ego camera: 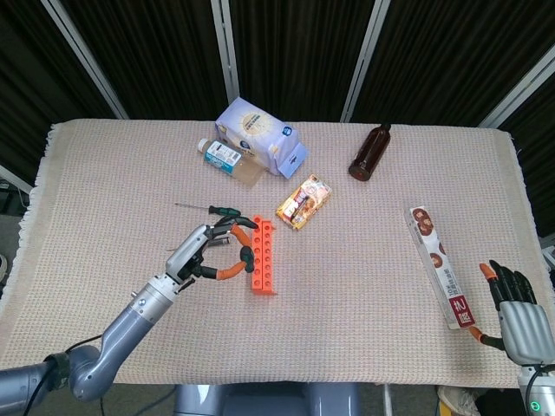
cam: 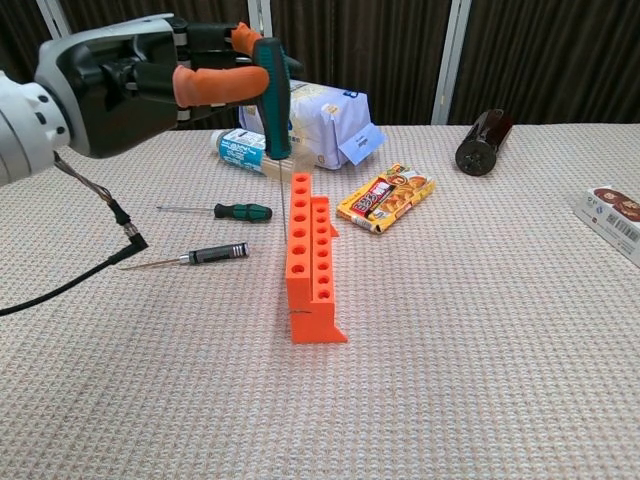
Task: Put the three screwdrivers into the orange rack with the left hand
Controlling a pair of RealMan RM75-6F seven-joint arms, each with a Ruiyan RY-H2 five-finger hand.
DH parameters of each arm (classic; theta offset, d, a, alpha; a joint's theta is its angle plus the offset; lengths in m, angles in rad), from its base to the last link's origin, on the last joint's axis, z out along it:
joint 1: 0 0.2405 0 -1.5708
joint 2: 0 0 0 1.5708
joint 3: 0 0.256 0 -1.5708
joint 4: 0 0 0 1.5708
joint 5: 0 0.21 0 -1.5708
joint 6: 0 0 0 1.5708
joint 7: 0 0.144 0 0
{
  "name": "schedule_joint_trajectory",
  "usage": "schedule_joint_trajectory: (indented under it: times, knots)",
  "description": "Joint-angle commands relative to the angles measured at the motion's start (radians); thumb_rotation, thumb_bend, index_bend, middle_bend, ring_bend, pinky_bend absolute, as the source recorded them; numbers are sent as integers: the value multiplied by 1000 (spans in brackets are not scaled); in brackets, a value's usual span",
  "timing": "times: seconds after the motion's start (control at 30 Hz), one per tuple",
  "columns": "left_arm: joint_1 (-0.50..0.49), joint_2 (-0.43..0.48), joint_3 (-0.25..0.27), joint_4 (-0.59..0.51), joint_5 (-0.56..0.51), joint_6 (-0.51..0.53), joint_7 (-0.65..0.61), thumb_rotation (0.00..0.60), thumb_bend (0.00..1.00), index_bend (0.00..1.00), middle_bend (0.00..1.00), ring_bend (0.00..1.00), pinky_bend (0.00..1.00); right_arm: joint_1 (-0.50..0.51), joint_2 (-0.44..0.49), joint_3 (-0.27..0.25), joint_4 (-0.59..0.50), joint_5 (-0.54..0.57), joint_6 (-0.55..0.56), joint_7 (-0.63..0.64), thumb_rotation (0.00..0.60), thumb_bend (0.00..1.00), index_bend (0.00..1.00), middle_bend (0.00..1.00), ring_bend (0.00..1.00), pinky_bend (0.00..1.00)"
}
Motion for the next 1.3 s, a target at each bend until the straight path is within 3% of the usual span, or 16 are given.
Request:
schedule_joint_trajectory:
  times: [0.03,0.57,1.3]
  knots:
    - [-21,-37,7,40,6,-6,-8,600,576,662,217,103,0,0,-1,0,3,2,-2,3,600,0,20,0,0,16]
    - [-60,-155,32,175,-2,48,74,600,587,662,217,103,0,-5,-4,1,20,4,0,33,600,0,20,0,0,17]
    - [-60,-123,50,144,10,49,-6,600,587,671,217,102,0,-7,-1,1,16,12,-7,29,600,0,20,0,0,17]
